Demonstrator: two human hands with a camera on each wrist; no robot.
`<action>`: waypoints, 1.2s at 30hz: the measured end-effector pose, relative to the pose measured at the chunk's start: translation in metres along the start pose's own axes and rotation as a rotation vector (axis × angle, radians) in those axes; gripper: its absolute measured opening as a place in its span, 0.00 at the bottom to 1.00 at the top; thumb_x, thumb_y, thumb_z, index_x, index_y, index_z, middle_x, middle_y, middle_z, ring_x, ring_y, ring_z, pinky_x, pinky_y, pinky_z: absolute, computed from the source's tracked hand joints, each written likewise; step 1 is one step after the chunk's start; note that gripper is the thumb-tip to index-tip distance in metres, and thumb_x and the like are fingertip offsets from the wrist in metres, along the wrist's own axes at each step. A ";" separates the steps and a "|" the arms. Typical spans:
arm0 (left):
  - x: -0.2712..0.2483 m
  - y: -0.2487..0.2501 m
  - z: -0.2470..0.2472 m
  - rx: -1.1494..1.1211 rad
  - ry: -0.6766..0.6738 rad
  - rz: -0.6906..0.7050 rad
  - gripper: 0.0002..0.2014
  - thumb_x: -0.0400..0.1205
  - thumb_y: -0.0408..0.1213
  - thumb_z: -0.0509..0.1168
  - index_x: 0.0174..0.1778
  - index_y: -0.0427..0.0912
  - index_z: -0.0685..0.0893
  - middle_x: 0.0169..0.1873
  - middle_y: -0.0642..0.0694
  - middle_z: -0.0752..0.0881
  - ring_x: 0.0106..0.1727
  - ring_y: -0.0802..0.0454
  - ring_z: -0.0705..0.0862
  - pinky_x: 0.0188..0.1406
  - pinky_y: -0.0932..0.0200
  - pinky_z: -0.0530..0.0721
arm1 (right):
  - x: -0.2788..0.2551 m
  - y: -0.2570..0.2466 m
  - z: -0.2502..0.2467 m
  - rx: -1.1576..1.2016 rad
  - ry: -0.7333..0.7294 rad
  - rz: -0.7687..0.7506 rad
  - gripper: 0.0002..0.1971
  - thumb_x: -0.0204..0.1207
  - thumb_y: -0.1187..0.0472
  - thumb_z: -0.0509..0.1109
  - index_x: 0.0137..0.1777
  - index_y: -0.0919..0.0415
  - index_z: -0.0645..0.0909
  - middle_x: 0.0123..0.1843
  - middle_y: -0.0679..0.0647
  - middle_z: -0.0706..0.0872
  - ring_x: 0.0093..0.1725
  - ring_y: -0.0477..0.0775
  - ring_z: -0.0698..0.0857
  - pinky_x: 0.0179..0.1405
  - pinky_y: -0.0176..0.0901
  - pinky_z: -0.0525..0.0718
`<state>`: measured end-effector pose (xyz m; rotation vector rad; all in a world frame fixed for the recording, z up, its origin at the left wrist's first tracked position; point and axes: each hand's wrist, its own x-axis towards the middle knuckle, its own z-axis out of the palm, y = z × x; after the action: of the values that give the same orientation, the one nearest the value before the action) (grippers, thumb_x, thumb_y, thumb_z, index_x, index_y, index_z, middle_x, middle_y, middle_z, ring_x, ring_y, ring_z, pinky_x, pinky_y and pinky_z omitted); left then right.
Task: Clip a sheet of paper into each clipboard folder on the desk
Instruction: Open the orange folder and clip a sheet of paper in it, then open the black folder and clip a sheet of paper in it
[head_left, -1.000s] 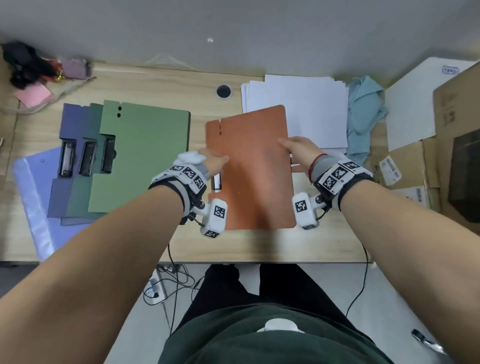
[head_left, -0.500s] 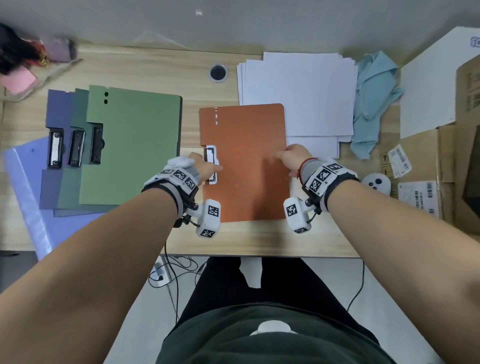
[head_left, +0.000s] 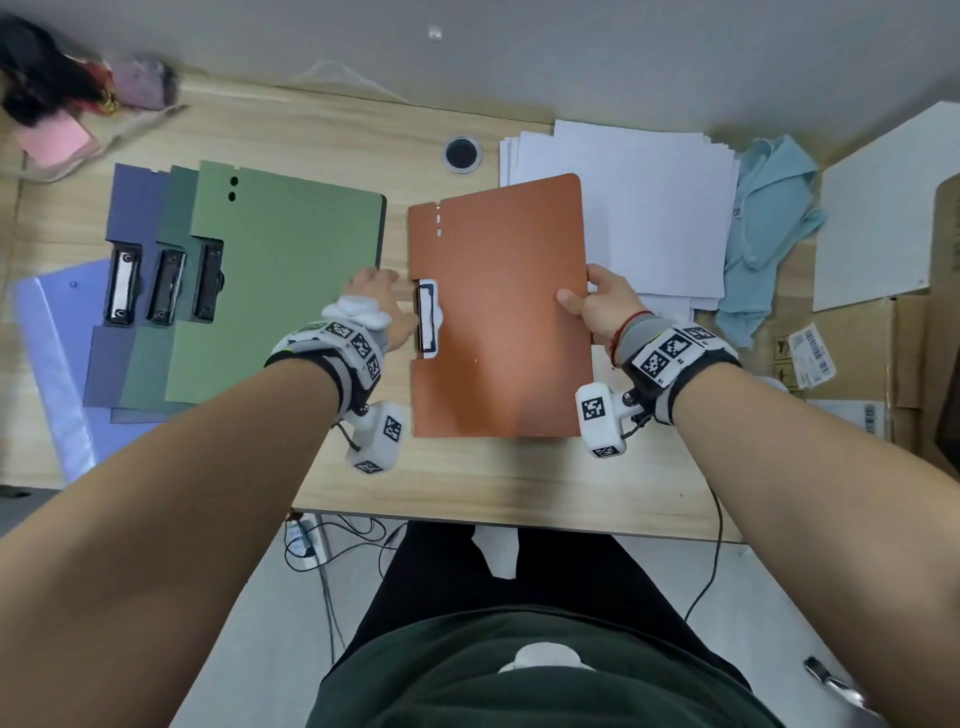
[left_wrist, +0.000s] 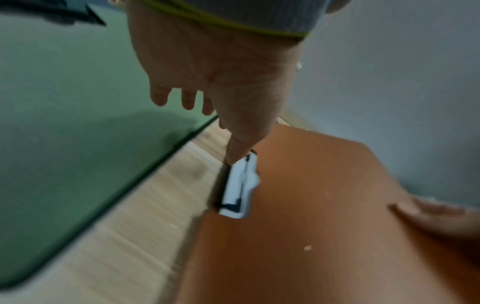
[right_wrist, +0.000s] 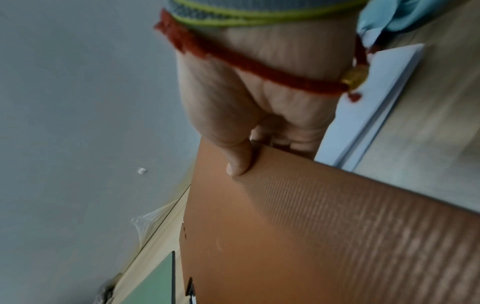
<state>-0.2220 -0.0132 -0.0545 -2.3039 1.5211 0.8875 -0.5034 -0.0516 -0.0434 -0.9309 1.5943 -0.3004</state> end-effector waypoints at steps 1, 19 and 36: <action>0.003 -0.011 -0.006 0.097 -0.012 0.011 0.37 0.77 0.47 0.69 0.82 0.50 0.62 0.82 0.42 0.62 0.79 0.37 0.66 0.75 0.42 0.71 | 0.000 -0.008 0.003 0.006 0.015 -0.018 0.12 0.80 0.61 0.70 0.62 0.52 0.79 0.57 0.56 0.89 0.53 0.59 0.90 0.57 0.61 0.88; -0.006 -0.204 -0.028 0.018 -0.071 -0.444 0.72 0.58 0.65 0.81 0.86 0.39 0.41 0.84 0.30 0.47 0.83 0.29 0.55 0.80 0.29 0.59 | 0.048 -0.112 0.128 -0.169 0.143 -0.023 0.19 0.81 0.56 0.68 0.69 0.63 0.76 0.50 0.56 0.82 0.42 0.56 0.82 0.43 0.47 0.82; 0.031 -0.180 -0.051 -0.205 -0.030 -0.459 0.55 0.64 0.52 0.82 0.82 0.36 0.61 0.79 0.27 0.62 0.78 0.26 0.66 0.77 0.33 0.69 | 0.069 -0.131 0.170 -0.707 0.090 0.055 0.28 0.79 0.57 0.68 0.79 0.45 0.70 0.82 0.56 0.58 0.76 0.61 0.70 0.50 0.37 0.69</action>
<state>-0.0345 0.0154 -0.0558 -2.6104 0.8579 0.9721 -0.2934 -0.1334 -0.0516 -1.4135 1.8400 0.2908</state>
